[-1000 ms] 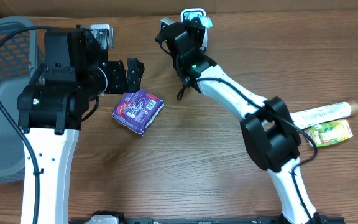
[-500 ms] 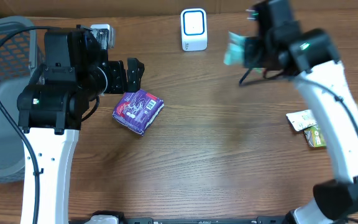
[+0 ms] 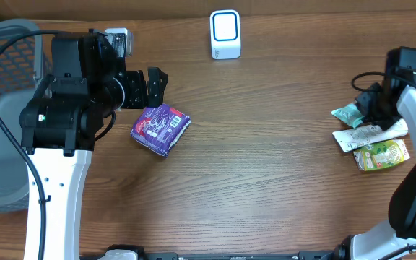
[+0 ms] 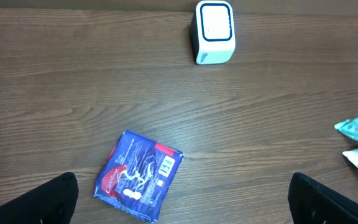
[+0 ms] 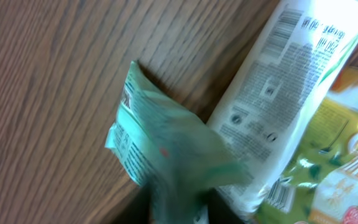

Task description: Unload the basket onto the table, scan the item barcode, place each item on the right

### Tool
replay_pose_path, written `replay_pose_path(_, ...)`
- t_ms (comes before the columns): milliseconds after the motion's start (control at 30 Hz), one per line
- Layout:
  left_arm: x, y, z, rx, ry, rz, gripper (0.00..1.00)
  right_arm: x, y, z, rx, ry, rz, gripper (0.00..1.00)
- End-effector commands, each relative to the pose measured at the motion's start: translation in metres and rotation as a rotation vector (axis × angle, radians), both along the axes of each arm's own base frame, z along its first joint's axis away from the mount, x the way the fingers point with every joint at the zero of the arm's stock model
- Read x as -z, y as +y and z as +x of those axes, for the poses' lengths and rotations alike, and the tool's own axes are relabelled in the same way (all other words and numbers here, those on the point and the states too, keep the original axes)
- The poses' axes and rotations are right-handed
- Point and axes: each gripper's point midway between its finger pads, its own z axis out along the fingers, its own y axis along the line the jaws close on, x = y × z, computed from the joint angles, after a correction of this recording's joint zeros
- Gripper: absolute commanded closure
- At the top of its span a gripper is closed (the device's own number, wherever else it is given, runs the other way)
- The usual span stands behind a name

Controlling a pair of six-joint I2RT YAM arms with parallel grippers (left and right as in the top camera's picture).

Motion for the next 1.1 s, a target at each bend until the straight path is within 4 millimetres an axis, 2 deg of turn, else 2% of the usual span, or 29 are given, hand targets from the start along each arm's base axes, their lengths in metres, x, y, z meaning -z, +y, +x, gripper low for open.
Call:
replay_pose_path(0, -0.004, 0.002, 0.002, -0.018, -0.010, -0.006, 0.00, -0.011, -0.012, 0.003, -0.033, -0.033, -0.014, 0.23)
replay_pose_path(33, -0.004, 0.002, 0.002, -0.018, -0.010, -0.006, 0.01, -0.022, -0.014, 0.004, -0.061, -0.039, -0.005, 0.12)
replay_pose_path(100, -0.004, 0.002, 0.002, -0.018, -0.010, -0.006, 0.00, -0.038, -0.011, 0.008, -0.111, -0.057, 0.009, 0.09)
replay_pose_path(167, -0.004, 0.002, 0.002, -0.018, -0.010, -0.006, 0.00, -0.066, 0.000, 0.019, -0.183, -0.107, 0.046, 0.08)
replay_pose_path(267, -0.004, 0.002, 0.002, -0.018, -0.010, -0.006, 0.01, -0.095, 0.048, 0.037, -0.362, -0.224, 0.193, 0.09)
replay_pose_path(300, -0.004, 0.002, 0.002, -0.018, -0.010, -0.006, 0.00, -0.101, 0.073, 0.043, -0.431, -0.264, 0.265, 0.09)
replay_pose_path(333, -0.004, 0.002, 0.002, -0.018, -0.010, -0.006, 0.00, -0.104, 0.091, 0.045, -0.471, -0.279, 0.306, 0.09)
replay_pose_path(400, -0.004, 0.002, 0.002, -0.018, -0.010, -0.006, 0.00, -0.103, 0.140, 0.047, -0.581, -0.290, 0.374, 0.07)
replay_pose_path(467, -0.004, 0.002, 0.002, -0.018, -0.010, -0.006, 0.00, -0.098, 0.177, 0.047, -0.644, -0.278, 0.396, 0.05)
replay_pose_path(533, -0.004, 0.002, 0.002, -0.018, -0.010, -0.006, 0.01, -0.085, 0.238, 0.041, -0.702, -0.256, 0.445, 0.05)
replay_pose_path(600, -0.004, 0.002, 0.002, -0.018, -0.010, -0.006, 0.00, -0.073, 0.289, 0.031, -0.735, -0.245, 0.489, 0.05)
replay_pose_path(700, -0.004, 0.002, 0.002, -0.018, -0.010, -0.006, 0.00, -0.057, 0.343, 0.018, -0.745, -0.247, 0.516, 0.03)
replay_pose_path(767, -0.004, 0.002, 0.002, -0.018, -0.010, -0.006, 0.01, -0.049, 0.366, 0.014, -0.747, -0.261, 0.515, 0.02)
replay_pose_path(800, -0.004, 0.002, 0.002, -0.018, -0.010, -0.006, 0.01, -0.041, 0.387, 0.010, -0.755, -0.280, 0.509, 0.01)
replay_pose_path(967, -0.004, 0.002, 0.002, -0.018, -0.010, -0.006, 0.00, -0.010, 0.447, -0.004, -0.785, -0.340, 0.417, 0.01)
replay_pose_path(1067, -0.004, 0.002, 0.002, -0.018, -0.010, -0.006, 0.00, 0.009, 0.476, -0.017, -0.834, -0.346, 0.410, 0.12)
